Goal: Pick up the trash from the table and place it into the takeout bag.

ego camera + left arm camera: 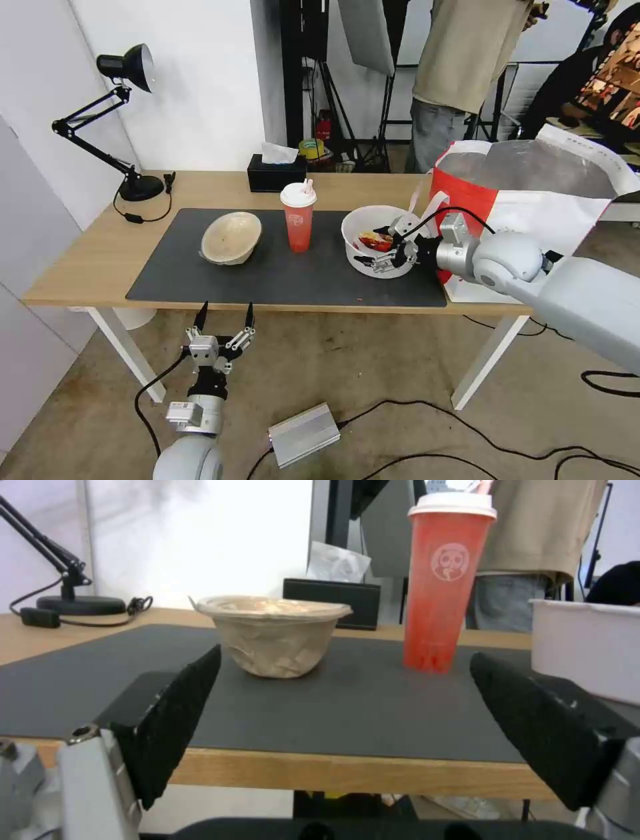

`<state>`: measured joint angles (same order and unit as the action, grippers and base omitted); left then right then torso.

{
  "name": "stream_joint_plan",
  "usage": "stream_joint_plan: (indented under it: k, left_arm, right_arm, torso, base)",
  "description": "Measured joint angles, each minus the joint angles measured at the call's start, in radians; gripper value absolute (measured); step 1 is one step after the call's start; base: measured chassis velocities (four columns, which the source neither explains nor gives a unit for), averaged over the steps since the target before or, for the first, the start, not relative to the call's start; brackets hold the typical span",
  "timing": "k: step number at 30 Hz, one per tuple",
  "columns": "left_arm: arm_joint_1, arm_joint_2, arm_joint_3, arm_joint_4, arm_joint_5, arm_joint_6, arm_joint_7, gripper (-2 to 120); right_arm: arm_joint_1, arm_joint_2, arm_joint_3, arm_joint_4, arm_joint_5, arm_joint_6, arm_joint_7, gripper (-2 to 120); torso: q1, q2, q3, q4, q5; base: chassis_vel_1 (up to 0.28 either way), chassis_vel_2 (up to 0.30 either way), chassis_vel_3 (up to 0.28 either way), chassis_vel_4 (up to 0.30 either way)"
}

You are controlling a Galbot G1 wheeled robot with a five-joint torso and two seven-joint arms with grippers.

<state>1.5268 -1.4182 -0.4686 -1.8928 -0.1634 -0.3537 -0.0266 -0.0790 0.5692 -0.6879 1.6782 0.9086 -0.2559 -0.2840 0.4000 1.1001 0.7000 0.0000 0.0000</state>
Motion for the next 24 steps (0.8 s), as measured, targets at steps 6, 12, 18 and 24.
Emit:
stream_joint_plan:
  k: [6, 12, 18, 24]
  left_arm:
    - [-0.003, -0.002, -0.001, 0.001, -0.001, 0.0, 0.001, 100]
    - [-0.005, -0.007, 0.001, 0.006, -0.001, 0.0, 0.001, 100]
    - [-0.01, -0.011, 0.002, 0.01, 0.0, 0.0, 0.002, 100]
    - [-0.014, -0.01, 0.003, 0.015, -0.001, 0.0, 0.002, 100]
  right_arm:
    - [0.006, 0.017, -0.009, -0.022, 0.0, 0.0, -0.005, 92]
    - [0.008, 0.033, -0.013, -0.047, -0.001, 0.0, -0.007, 92]
    - [0.006, 0.041, -0.014, -0.061, -0.001, 0.0, -0.008, 92]
    - [-0.008, 0.052, -0.014, -0.072, -0.002, 0.0, -0.008, 92]
  torso:
    - [0.0, 0.0, 0.0, 0.0, 0.0]
    - [0.0, 0.0, 0.0, 0.0, 0.0]
    - [0.0, 0.0, 0.0, 0.0, 0.0]
    - [0.0, 0.0, 0.0, 0.0, 0.0]
  base:
    - [0.0, 0.0, 0.0, 0.0]
    - [0.0, 0.0, 0.0, 0.0]
    - [0.0, 0.0, 0.0, 0.0]
    - [0.0, 0.0, 0.0, 0.0]
